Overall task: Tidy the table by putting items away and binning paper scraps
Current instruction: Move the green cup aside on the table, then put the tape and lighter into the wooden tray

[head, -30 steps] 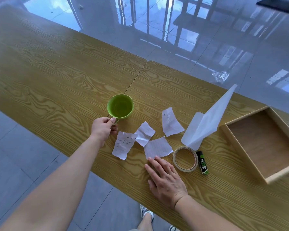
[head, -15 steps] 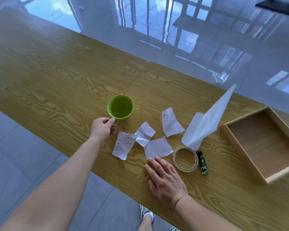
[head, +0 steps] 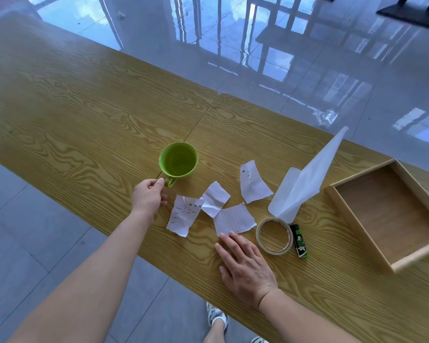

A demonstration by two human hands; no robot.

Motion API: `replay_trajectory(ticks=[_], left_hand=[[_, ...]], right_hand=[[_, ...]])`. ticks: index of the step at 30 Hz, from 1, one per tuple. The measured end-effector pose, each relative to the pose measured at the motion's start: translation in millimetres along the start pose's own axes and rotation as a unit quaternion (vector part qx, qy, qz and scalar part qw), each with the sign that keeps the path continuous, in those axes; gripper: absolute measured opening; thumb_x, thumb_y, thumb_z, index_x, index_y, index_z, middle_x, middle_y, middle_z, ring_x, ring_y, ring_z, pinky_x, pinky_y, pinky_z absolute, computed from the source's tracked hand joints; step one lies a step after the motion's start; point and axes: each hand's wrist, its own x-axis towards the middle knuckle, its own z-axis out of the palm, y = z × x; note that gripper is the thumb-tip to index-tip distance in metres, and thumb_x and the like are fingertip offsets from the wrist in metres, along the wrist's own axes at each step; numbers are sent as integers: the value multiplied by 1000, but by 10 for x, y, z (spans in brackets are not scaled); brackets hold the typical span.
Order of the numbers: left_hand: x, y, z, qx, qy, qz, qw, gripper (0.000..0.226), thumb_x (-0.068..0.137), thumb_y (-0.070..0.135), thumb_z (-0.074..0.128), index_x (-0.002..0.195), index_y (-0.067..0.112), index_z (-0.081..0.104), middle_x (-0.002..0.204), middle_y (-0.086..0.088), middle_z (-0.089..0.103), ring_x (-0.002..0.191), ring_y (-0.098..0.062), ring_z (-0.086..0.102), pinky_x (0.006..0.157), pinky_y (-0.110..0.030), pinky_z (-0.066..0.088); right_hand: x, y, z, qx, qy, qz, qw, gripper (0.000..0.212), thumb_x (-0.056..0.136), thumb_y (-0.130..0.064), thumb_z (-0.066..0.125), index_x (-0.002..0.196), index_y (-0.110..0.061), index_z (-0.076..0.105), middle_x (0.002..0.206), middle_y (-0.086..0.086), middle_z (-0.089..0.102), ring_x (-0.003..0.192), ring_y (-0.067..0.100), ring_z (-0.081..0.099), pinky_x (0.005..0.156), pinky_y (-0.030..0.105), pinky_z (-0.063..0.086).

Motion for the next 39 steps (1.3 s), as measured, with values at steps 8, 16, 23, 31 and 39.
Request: replay_trajectory(ticks=[8, 16, 23, 31, 39], left_hand=[[-525, -144, -59, 234, 64, 156, 958, 11, 87, 18, 57, 96, 18, 63, 86, 1, 64, 83, -18, 58, 69, -31, 42], [-1260, -285, 211, 236, 1, 232, 944, 16, 87, 8, 60, 97, 18, 68, 86, 4, 63, 76, -5, 57, 63, -18, 40], [-1694, -196, 566, 233, -55, 254, 937, 15, 85, 8, 64, 94, 18, 69, 85, 4, 65, 80, -7, 59, 67, -22, 45], [-2225, -396, 1370, 384, -187, 280, 860, 42, 89, 38, 62, 129, 29, 53, 118, 6, 48, 107, -11, 49, 87, -24, 45], [-2434, -433, 1841, 501, -169, 309, 790, 34, 89, 46, 60, 113, 22, 59, 116, 1, 43, 104, -15, 47, 81, -30, 52]], right_hand=[[-2, -12, -121, 40, -46, 15, 998, 53, 95, -47, 38, 145, -29, 38, 158, -8, 26, 148, 17, 17, 118, 38, 22], [1, -13, -359, 124, 3, 11, 992, 46, 89, -21, 53, 134, -11, 51, 148, 4, 38, 132, 26, 39, 106, 39, 42], [-266, 254, -698, 174, 126, 63, 975, 39, 82, -2, 62, 120, -8, 64, 119, 6, 61, 113, 26, 53, 98, 33, 47], [-905, 1064, -1085, 154, 167, 245, 943, 34, 80, 1, 67, 111, -12, 71, 109, -2, 64, 105, 20, 57, 87, 23, 44], [-1086, 1954, -1380, 39, 67, 383, 921, 42, 87, -27, 65, 126, -15, 56, 121, 7, 55, 114, 27, 47, 95, 39, 47]])
